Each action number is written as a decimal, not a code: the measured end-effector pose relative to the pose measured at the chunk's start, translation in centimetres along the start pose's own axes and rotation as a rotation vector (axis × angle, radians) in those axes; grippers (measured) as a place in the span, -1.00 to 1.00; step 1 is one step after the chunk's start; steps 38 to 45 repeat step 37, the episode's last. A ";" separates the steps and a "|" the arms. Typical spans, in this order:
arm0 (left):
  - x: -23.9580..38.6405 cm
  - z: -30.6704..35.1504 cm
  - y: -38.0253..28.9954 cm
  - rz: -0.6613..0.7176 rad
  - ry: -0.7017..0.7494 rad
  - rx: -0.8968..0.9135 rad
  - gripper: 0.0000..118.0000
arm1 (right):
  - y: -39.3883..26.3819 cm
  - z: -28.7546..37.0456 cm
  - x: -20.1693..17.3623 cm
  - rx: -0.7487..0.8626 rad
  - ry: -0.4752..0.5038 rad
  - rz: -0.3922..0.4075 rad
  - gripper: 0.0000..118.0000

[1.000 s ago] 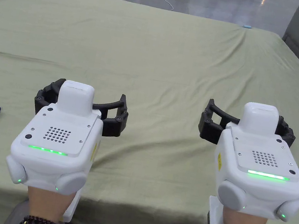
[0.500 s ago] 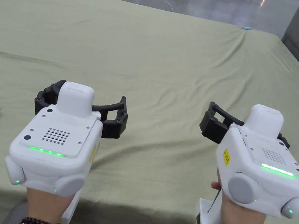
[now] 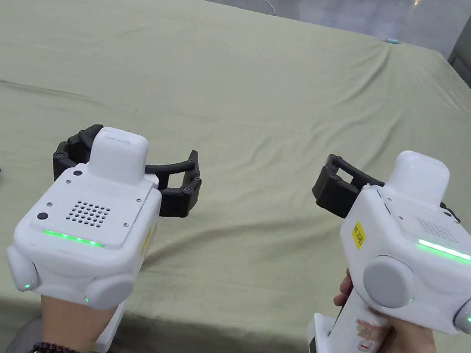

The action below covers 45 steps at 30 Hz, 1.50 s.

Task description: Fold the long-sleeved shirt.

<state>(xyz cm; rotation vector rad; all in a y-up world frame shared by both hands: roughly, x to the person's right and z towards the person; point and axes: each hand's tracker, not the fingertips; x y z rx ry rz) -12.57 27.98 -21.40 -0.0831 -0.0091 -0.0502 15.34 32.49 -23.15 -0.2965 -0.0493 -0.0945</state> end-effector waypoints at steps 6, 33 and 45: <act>-0.1 -0.1 -0.1 0.002 -0.001 0.001 0.94 | 0.6 0.2 -0.2 -0.032 0.021 -0.004 0.84; 0.2 -0.4 -0.1 -0.005 -0.013 -0.003 0.95 | -3.2 -0.7 0.5 0.150 -0.022 0.208 0.86; 0.3 -0.4 0.0 -0.008 -0.015 0.000 0.95 | -3.1 -0.5 0.3 0.170 -0.036 0.184 0.86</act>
